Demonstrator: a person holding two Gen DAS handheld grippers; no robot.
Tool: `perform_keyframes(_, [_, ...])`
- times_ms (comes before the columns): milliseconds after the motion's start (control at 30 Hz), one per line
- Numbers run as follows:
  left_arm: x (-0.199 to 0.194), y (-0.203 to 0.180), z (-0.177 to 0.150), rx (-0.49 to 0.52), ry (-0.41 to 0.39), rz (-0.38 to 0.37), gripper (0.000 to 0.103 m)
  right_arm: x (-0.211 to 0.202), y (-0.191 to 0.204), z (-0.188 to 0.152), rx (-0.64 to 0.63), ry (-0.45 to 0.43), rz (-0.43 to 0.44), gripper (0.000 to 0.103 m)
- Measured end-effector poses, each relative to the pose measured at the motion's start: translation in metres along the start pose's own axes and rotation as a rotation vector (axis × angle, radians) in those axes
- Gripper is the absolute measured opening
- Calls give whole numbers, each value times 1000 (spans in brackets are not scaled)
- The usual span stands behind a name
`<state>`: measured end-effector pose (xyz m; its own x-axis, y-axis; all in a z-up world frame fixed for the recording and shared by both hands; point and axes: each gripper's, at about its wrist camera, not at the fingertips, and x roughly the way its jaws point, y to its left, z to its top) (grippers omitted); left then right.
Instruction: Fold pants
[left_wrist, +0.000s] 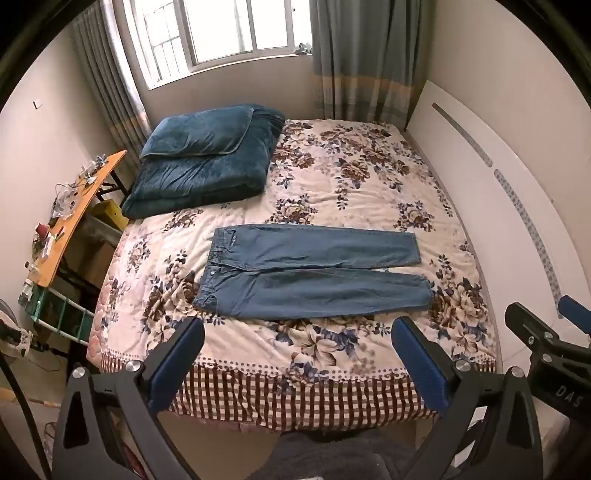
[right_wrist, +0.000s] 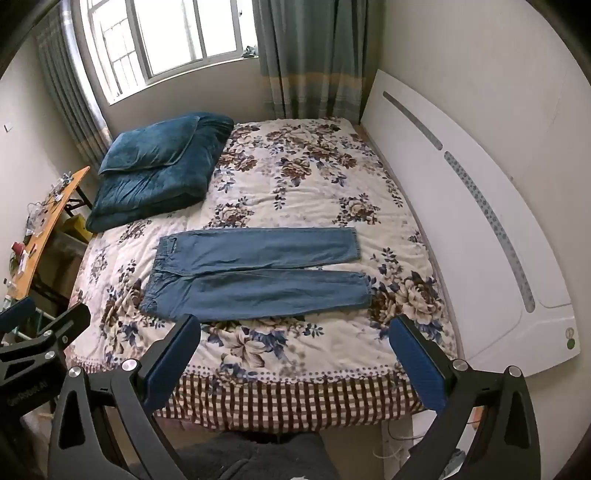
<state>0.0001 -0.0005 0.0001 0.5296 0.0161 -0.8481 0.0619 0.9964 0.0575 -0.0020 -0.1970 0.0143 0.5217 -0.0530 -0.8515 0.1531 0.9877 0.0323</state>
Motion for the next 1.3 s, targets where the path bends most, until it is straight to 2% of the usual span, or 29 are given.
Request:
perform_keyframes(333, [2, -3, 1, -1, -9, 0, 103, 0, -1, -2, -2, -11, 6, 103])
perform_keyframes(1133, [-28, 6, 20, -5, -30, 7, 103, -20, 5, 5, -19, -12, 26, 103])
perform_keyframes(1300, [-26, 9, 13, -7, -34, 5, 103, -20, 6, 2, -19, -13, 28, 103])
